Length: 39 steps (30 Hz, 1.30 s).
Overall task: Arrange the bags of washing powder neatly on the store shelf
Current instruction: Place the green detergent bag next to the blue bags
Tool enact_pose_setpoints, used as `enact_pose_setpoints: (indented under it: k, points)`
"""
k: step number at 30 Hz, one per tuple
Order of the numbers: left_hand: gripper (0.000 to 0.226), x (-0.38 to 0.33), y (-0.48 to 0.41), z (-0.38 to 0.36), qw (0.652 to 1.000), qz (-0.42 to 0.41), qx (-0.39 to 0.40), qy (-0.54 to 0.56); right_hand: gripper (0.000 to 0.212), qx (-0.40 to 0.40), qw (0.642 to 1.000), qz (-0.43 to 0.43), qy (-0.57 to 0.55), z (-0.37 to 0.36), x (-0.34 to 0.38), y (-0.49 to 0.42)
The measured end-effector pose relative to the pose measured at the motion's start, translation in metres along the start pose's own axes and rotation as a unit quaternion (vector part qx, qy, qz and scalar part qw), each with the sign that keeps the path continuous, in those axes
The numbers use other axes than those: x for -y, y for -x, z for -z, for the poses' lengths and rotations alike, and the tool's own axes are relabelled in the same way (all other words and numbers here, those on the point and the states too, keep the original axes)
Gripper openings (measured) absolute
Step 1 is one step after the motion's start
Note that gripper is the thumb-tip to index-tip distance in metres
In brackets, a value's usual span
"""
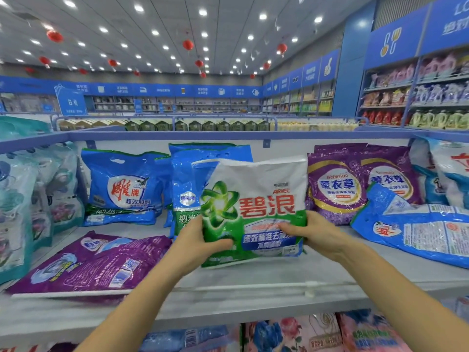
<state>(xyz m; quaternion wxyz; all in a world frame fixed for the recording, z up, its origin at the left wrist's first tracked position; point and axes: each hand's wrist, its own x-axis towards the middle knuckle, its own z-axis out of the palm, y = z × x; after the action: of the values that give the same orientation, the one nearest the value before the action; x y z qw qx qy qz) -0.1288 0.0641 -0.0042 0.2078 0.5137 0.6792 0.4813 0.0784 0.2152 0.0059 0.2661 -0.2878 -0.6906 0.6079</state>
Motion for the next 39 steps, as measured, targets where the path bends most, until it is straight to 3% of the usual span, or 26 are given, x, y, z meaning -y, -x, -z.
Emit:
enact_pose_setpoints:
  k: [2,4,5,7,8,14,19,22,32,39]
  points:
    - [0.046,-0.013,-0.018,-0.027,0.999,-0.041,-0.010,0.014,0.048,-0.031,0.999,0.029,-0.010,0.031,0.008,0.005]
    - [0.050,-0.026,-0.038,-0.056,0.997,-0.062,-0.014,0.054,0.064,-0.058,0.997,0.047,-0.025,0.061,0.013,0.006]
    - [0.050,-0.034,-0.046,-0.069,0.995,-0.063,-0.020,0.069,0.061,-0.069,0.996,0.051,-0.034,0.074,0.013,0.006]
    - [0.050,-0.044,-0.066,-0.092,0.994,-0.061,-0.032,0.087,0.026,-0.103,0.992,0.064,-0.045,0.093,0.013,0.002]
    - [0.050,-0.046,-0.077,-0.102,0.994,-0.056,-0.034,0.091,0.019,-0.125,0.989,0.063,-0.045,0.100,0.011,-0.003]
    - [0.044,-0.039,-0.130,-0.129,0.993,0.020,-0.093,0.075,0.030,-0.187,0.981,0.034,-0.028,0.113,-0.005,-0.064]
    - [0.047,-0.027,-0.153,-0.134,0.975,0.112,-0.174,0.079,0.032,-0.154,0.988,0.006,0.010,0.100,-0.024,-0.104]
    - [0.048,-0.023,-0.159,-0.135,0.966,0.153,-0.190,0.080,0.043,-0.182,0.983,0.009,0.035,0.097,-0.029,-0.119]
    - [0.048,-0.023,-0.167,-0.134,0.951,0.172,-0.181,0.181,0.044,-0.198,0.980,-0.001,0.009,0.101,-0.033,-0.132]
    - [0.058,-0.042,-0.151,-0.124,0.969,0.121,-0.135,0.168,0.045,-0.295,0.953,0.035,-0.067,0.105,0.000,-0.114]
